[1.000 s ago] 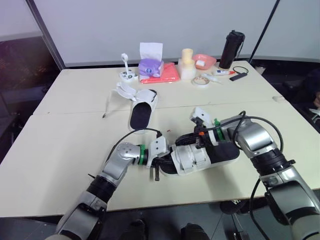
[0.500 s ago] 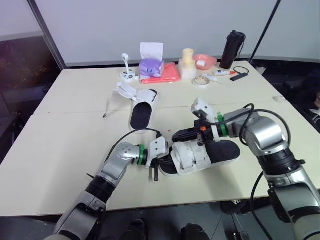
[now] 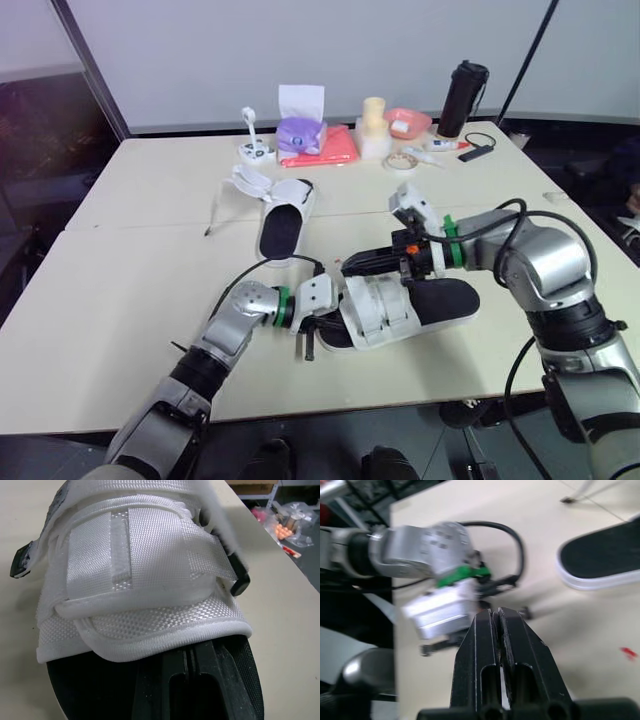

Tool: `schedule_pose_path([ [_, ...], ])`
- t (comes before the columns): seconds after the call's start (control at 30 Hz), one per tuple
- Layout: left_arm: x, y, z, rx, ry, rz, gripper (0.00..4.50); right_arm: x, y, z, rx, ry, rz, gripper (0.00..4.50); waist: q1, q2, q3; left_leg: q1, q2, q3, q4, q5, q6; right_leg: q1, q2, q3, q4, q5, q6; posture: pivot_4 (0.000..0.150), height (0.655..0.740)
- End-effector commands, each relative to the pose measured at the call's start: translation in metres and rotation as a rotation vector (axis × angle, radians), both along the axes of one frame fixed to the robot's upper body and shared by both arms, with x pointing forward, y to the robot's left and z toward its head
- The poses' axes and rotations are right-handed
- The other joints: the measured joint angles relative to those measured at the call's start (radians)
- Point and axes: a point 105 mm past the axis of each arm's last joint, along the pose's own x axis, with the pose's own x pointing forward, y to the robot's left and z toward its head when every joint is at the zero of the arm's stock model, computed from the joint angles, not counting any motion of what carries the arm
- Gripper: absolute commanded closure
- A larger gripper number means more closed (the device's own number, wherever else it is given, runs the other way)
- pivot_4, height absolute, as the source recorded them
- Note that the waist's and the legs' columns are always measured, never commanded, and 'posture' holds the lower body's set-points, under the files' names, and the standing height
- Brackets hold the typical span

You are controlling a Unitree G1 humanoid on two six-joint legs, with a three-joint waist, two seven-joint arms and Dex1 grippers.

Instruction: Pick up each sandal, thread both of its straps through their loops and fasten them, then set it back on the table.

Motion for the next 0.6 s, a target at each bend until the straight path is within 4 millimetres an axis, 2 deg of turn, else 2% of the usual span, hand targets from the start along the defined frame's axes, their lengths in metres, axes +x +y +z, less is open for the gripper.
schedule_pose_path([
  [0.03, -0.012, 0.018, -0.047, 0.167, 0.118, 0.011, 4.50, 0.015, 0.003, 0.025, 0.001, -0.180, -0.019, 4.45, 0.000, 0.000, 0.000, 0.000, 0.000, 0.000, 0.000, 0.000, 0.000, 0.000, 0.000, 0.000, 0.000, 0.000, 0.000, 0.150, 0.7344],
  [0.3, -0.013, 0.018, -0.048, 0.168, 0.121, 0.015, 4.50, 0.040, -0.005, 0.005, -0.084, -0.214, -0.078, 4.45, -0.001, 0.000, 0.000, 0.000, 0.000, 0.000, 0.000, 0.000, 0.000, 0.000, 0.000, 0.000, 0.001, 0.000, 0.000, 0.150, 0.7344],
  [0.47, -0.013, 0.017, -0.048, 0.166, 0.118, 0.017, 4.50, 0.046, -0.014, -0.013, -0.139, -0.206, -0.097, 4.45, -0.001, 0.000, 0.000, 0.001, 0.000, 0.000, 0.000, 0.000, 0.000, 0.000, 0.001, 0.000, 0.001, 0.000, 0.000, 0.150, 0.7344],
  [0.6, -0.013, 0.016, -0.048, 0.164, 0.117, 0.016, 4.50, 0.049, -0.023, -0.040, -0.221, -0.189, -0.119, 4.45, 0.000, 0.000, 0.000, 0.002, 0.000, 0.000, 0.000, 0.000, 0.000, 0.001, 0.001, 0.000, 0.002, 0.000, 0.000, 0.150, 0.7344],
])
